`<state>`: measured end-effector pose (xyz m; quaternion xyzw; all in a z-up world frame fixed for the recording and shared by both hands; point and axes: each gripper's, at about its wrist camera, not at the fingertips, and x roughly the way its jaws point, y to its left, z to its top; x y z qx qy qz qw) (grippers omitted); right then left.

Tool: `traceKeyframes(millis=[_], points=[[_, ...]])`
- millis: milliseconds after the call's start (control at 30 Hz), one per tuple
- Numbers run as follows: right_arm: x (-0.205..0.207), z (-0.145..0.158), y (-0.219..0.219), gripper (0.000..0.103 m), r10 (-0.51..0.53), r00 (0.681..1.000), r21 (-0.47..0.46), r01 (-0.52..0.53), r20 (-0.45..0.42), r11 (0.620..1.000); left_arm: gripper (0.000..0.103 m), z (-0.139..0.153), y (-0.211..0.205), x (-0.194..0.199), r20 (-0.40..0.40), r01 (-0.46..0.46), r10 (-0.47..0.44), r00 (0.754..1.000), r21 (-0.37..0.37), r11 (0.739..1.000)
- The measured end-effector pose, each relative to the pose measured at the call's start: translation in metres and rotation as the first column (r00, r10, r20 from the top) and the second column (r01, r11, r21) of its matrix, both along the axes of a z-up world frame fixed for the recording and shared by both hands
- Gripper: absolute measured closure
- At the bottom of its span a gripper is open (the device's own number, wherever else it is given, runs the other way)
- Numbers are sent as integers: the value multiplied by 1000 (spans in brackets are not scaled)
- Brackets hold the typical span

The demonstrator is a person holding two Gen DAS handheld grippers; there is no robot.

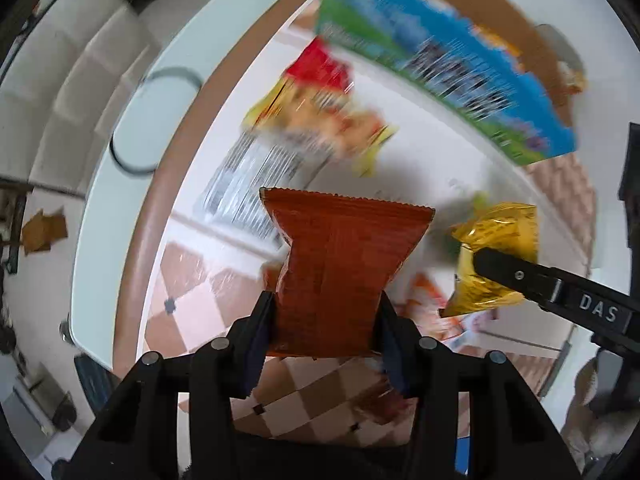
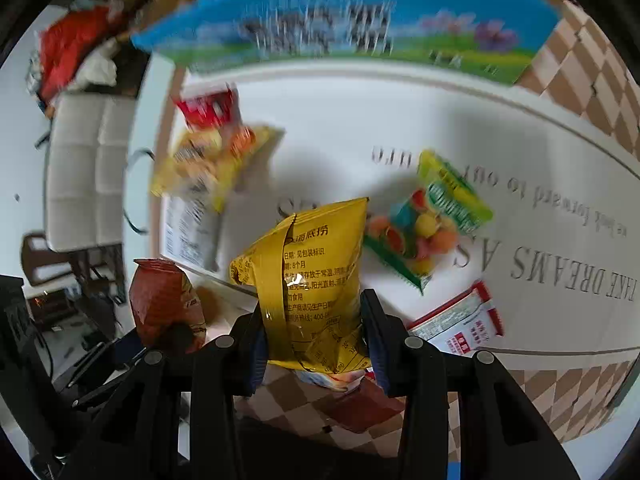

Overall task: Organize snacks
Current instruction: 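Carry both bags into the cardboard box and open both grippers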

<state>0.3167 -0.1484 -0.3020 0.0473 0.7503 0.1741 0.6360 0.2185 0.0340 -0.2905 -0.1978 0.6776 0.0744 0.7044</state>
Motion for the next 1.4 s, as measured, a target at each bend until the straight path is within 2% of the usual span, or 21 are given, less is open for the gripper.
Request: traceKeyframes(millis=[67, 233, 433, 600, 700, 800, 967, 1167, 1400], points=[[10, 18, -8, 59, -28, 999, 21, 27, 25, 999, 57, 15, -6, 20, 35, 22, -23, 999, 7, 1000], [36, 61, -26, 59, -103, 993, 78, 98, 65, 992, 57, 51, -1, 57, 110, 54, -50, 993, -34, 998], [75, 90, -10, 59, -179, 976, 138, 162, 124, 977, 57, 104, 5, 117, 210, 111, -99, 973, -44, 993], [120, 107, 3, 59, -223, 957, 145, 198, 185, 969, 57, 120, 14, 186, 249, 154, -148, 957, -6, 988], [150, 109, 10, 59, -246, 947, 130, 223, 205, 966, 57, 112, 22, 227, 229, 173, -169, 959, 2, 985], [175, 100, 17, 59, -271, 943, 121, 251, 192, 960, 57, 93, 27, 268, 174, 194, -190, 966, -8, 981], [207, 65, 32, 59, -284, 946, 78, 275, 159, 958, 57, 46, 30, 316, 58, 207, -205, 977, -41, 977], [221, 9, 50, 59, -245, 963, -1, 247, 109, 969, 57, -1, 24, 336, -69, 246, -248, 966, -38, 969], [223, -27, 57, 59, -228, 972, -39, 231, 61, 972, 57, -29, 21, 332, -145, 271, -274, 951, -37, 962]])
